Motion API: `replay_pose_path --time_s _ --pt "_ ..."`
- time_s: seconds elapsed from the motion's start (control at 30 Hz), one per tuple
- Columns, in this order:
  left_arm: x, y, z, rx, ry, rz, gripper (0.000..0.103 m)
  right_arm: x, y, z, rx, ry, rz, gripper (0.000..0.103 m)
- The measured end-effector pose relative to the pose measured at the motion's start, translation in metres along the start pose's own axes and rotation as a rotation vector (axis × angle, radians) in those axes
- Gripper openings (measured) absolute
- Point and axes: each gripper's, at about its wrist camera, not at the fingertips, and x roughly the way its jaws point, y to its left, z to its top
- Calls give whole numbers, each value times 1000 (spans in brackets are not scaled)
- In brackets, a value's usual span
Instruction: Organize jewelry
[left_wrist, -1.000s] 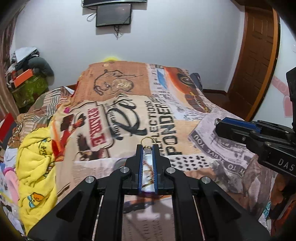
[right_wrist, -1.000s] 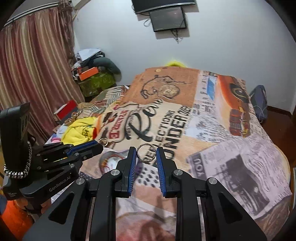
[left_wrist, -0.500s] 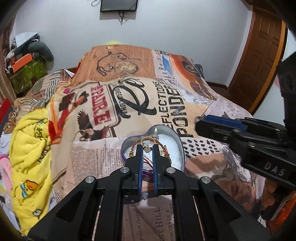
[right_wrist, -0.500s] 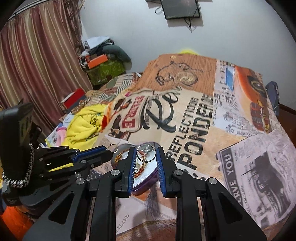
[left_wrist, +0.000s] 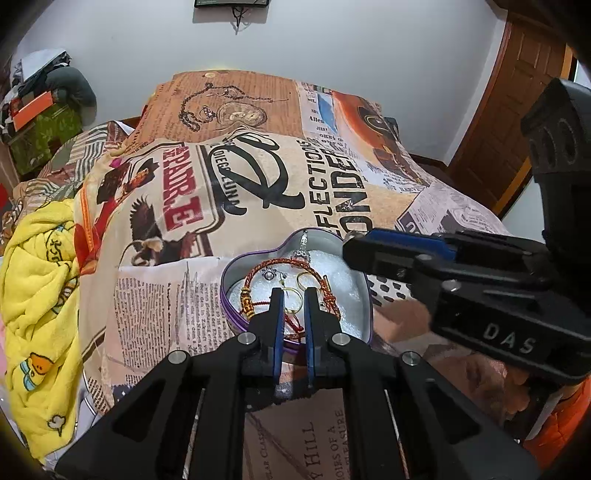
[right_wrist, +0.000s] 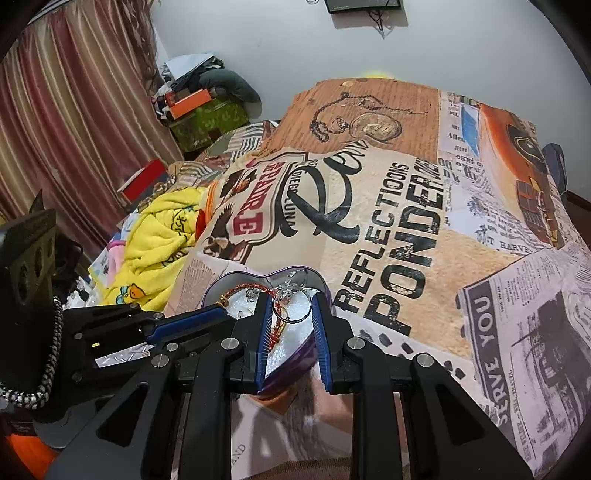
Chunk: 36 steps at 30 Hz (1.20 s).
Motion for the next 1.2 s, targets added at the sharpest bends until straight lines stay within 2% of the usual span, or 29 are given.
replay_pose_path --time_s 0.3,0.37,0.43,0.67,0.87,1.03,1.2 --pt "-7 6 3 3 -15 36 10 9 1 0 -4 24 2 21" --pt "-11 8 4 -3 -22 43 11 7 0 0 -1 25 2 28" --pt "-16 10 5 -12 -32 53 14 6 -1 1 -1 16 -8 40" --pt "-46 7 15 -13 -96 84 16 -17 -1 4 20 -34 -12 40" --pt "-97 -11 27 6 -227 94 18 -66 6 9 12 -126 -31 40" --pt "-160 -33 29 28 -403 108 34 -126 22 13 -23 -260 -62 40" --pt "-216 -53 21 46 -555 120 45 -195 52 8 -64 -440 -100 40"
